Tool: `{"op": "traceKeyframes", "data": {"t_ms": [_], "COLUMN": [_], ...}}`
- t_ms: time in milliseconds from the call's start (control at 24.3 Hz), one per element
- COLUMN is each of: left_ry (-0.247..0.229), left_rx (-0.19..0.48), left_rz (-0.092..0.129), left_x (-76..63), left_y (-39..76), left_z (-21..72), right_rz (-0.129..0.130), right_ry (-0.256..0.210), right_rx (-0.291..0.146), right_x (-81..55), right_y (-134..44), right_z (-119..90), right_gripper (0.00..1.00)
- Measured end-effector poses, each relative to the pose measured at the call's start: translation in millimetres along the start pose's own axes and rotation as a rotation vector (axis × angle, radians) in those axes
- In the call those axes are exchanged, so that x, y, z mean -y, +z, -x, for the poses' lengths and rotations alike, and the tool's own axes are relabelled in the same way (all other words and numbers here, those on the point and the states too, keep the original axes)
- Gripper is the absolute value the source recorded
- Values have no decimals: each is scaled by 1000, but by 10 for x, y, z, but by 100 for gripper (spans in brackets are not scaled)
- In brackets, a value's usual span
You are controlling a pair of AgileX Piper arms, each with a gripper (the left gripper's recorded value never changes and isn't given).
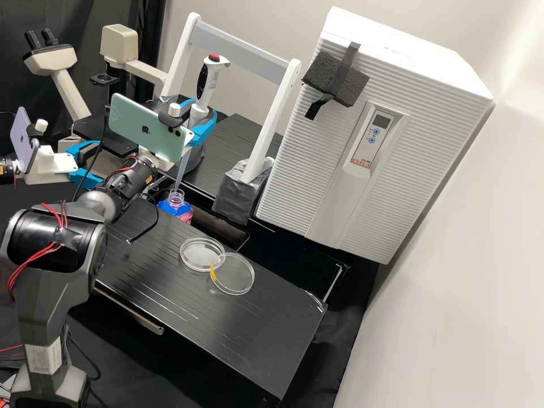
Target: Use the pipette
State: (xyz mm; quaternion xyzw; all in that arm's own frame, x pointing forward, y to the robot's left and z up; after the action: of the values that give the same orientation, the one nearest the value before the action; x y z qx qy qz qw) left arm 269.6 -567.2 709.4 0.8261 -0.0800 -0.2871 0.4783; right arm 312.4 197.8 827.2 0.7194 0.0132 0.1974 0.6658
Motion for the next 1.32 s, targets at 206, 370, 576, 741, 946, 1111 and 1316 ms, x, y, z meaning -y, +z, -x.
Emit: {"op": "traceKeyframes", "data": {"t_ms": [206, 370, 576, 741, 946, 1111, 1316], "left_ry": [-24, -30, -40, -60, -80, -90, -93], "left_rx": [17, 24, 49, 68, 85, 86, 85], "left_rz": [24, 41, 41, 45, 53, 55, 55], "left_x": [63, 80, 96, 156, 217, 247, 250], "left_y": [25, 46, 89, 142, 195, 189, 189], "left_z": [-19, -23, -24, -36, -68, -75, -74], "right_rz": [14, 28, 46, 55, 59, 54, 28], "right_ry": [21, 19, 3, -13, -37, -70, -85], "right_rx": [-1, 9, 30, 44, 66, 99, 137], "right_x": [63, 130, 199, 250, 328, 414, 470], "right_y": [57, 125, 219, 272, 369, 474, 536], "right_z": [-14, -1, 17, 35, 91, 147, 209], "right_gripper": [0, 0, 0, 0, 0, 0, 0]}}
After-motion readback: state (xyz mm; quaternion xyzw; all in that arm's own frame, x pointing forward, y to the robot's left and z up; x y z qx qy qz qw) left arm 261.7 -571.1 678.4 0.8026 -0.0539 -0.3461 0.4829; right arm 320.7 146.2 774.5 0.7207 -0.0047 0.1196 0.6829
